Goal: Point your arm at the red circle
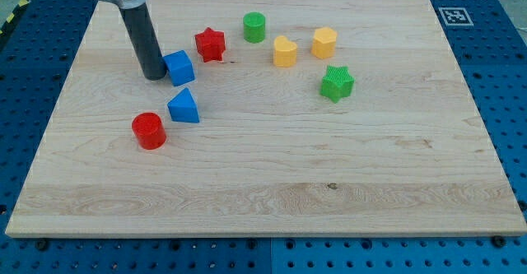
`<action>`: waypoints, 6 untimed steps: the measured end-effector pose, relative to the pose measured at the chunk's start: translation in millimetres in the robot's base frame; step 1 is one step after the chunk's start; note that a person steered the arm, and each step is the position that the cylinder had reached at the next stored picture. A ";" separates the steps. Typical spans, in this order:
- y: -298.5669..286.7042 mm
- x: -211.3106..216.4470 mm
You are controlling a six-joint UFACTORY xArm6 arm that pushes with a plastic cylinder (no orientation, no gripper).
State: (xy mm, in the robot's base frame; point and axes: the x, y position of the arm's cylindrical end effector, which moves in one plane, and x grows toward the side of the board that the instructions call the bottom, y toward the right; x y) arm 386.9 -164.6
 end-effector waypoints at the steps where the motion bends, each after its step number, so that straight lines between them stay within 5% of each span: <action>1: 8.3 0.0; 3: -39.3 47.1; 6: -36.0 104.4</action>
